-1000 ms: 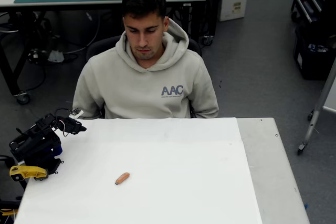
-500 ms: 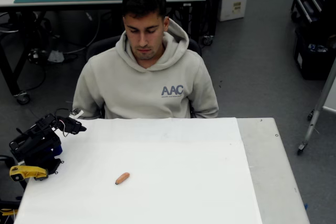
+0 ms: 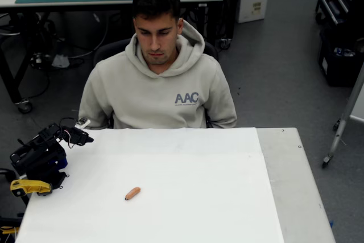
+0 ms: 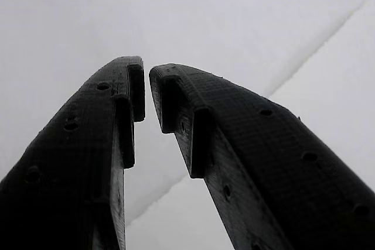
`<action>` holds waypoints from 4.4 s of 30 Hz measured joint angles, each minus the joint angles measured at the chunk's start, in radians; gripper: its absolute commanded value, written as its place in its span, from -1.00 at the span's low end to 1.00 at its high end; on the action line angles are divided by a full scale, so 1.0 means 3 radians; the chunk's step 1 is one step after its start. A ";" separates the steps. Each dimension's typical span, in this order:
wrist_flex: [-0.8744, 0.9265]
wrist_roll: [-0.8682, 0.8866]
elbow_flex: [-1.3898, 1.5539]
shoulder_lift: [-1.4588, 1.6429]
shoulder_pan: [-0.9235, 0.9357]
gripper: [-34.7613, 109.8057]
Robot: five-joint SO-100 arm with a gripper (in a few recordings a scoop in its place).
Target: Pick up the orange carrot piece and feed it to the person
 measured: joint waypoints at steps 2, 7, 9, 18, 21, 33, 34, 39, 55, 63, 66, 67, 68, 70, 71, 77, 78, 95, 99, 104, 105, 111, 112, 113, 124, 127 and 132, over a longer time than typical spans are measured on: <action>0.0000 0.0000 0.0000 0.0000 0.0000 -0.55; 0.0000 0.0000 0.0000 0.0000 0.0000 -0.55; 0.0000 0.0000 0.0000 0.0000 0.0000 -0.56; 0.0000 -0.0026 -0.0133 -0.0245 0.0000 -0.56; 0.0000 -0.0026 -0.0394 -0.0557 0.0000 -0.56; 0.0000 -0.0026 -0.1759 -0.1902 0.0041 -0.56; 0.0000 -0.0026 -0.1851 -0.2020 0.0077 -0.56; 0.0000 -0.0026 -0.2321 -0.2628 0.0291 -0.56; 0.0000 -0.0522 -0.3814 -0.4535 0.0961 -0.56; 0.0000 -0.1043 -0.4198 -0.5037 0.1432 -0.56; 0.0000 -0.1212 -0.4336 -0.5159 0.1606 -0.56; 0.0000 -0.1253 -0.4367 -0.5200 0.1677 -0.56; 0.0000 -0.1299 -0.4408 -0.5226 0.1749 -0.56; 0.0000 -0.1401 -0.4479 -0.5282 0.1892 -0.56; 0.0000 -0.1437 -0.4525 -0.5318 0.1958 -0.56; 0.0000 -0.1662 -0.4643 -0.5430 0.2301 -0.56; 0.0000 -0.1713 -0.4643 -0.5451 0.2357 -0.56; 0.0000 -0.2250 -0.4643 -0.5589 0.3216 -0.56; 0.0000 -0.2342 -0.4643 -0.5589 0.3375 -0.56; 0.0000 -0.2454 -0.4643 -0.5589 0.3472 -0.56; 0.0000 -0.2465 -0.4643 -0.5589 0.3482 -0.56; 0.0000 -0.2470 -0.4643 -0.5844 0.3508 -0.56; 0.0000 -0.2470 -0.4643 -0.5896 0.3492 -0.56; -0.0015 -0.2470 -0.4643 -0.5952 0.3477 -0.56; -0.0026 -0.2470 -0.4643 -0.6121 0.3446 -0.56; -0.0026 -0.2470 -0.4643 -0.6121 0.3477 -0.56; -0.0026 -0.2470 -0.4643 -0.6121 0.3523 -0.55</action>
